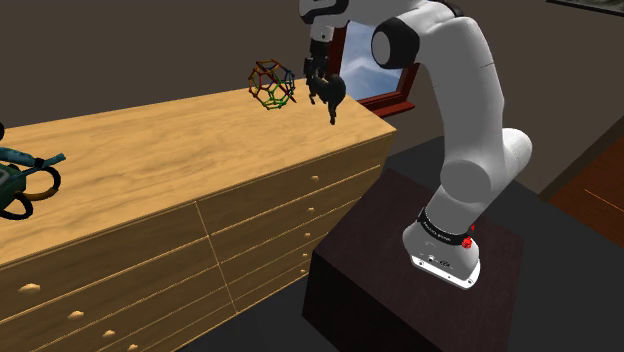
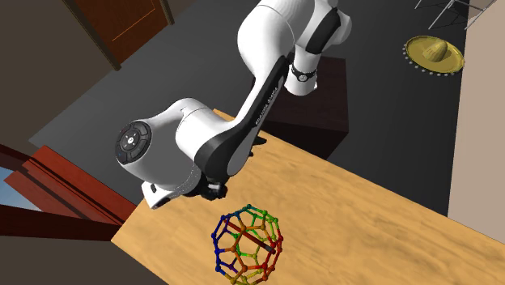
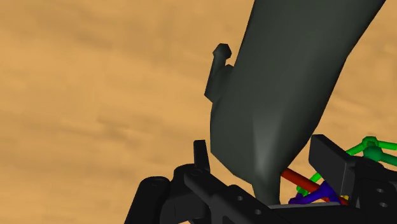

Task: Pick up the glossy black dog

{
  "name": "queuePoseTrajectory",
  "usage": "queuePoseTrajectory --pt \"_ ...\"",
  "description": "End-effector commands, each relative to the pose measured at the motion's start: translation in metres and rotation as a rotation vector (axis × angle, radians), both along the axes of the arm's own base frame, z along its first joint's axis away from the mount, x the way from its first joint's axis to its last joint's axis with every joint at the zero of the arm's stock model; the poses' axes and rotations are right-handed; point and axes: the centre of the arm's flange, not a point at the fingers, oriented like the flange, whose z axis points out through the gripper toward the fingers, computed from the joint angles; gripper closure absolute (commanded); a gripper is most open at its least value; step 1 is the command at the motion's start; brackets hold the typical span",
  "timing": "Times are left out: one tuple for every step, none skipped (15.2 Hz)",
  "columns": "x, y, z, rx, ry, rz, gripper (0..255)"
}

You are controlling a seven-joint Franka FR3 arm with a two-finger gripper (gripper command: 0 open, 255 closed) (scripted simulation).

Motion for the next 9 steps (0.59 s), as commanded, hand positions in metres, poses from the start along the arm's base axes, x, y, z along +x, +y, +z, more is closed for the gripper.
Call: queuePoseTrajectory --pt "0.0 0.0 0.011 0.0 0.0 0.0 255" --pt "0.0 0.0 0.016 0.0 0.0 0.0 255" --pt "0.0 0.0 0.022 0.0 0.0 0.0 255" --pt "0.0 0.0 0.027 0.0 0.0 0.0 255" --pt "0.0 0.0 0.032 0.0 0.0 0.0 255" --pt "0.0 0.0 0.038 0.0 0.0 0.0 255" --pt "0.0 0.0 0.043 0.0 0.0 0.0 255" --pt "0.0 0.0 0.044 0.0 0.0 0.0 255" --pt "0.0 0.0 0.044 0.0 0.0 0.0 255"
